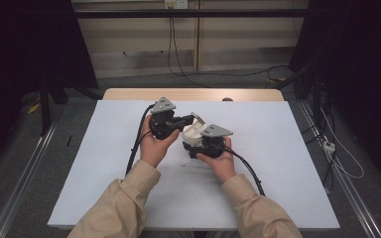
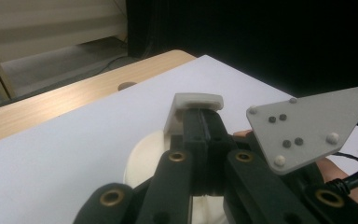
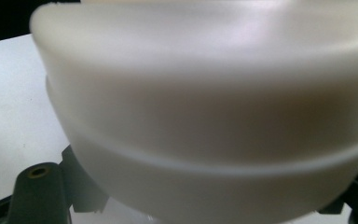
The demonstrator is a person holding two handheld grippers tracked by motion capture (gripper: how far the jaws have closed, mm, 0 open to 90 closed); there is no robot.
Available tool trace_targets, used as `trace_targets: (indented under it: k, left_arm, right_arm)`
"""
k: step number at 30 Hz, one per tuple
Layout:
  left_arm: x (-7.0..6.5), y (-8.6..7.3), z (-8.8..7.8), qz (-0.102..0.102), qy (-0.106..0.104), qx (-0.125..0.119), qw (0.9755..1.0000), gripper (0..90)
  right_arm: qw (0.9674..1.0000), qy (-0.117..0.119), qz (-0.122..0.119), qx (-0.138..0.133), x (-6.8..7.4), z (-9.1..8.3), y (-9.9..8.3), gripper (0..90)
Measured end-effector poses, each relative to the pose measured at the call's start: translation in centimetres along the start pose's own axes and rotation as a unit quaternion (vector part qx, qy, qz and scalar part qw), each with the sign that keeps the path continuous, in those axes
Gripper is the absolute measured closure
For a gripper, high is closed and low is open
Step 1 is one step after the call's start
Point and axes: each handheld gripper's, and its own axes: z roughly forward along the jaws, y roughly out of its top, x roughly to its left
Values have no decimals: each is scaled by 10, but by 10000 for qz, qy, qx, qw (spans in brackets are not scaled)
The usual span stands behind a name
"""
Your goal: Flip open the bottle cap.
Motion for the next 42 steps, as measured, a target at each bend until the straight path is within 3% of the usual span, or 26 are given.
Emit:
trace_targets:
  k: [42]
  left_arm:
    - [-2,12,22,-6,-29,37,10000,900]
  right_arm:
    - [10000,-12,-14,15,0,0,0,187]
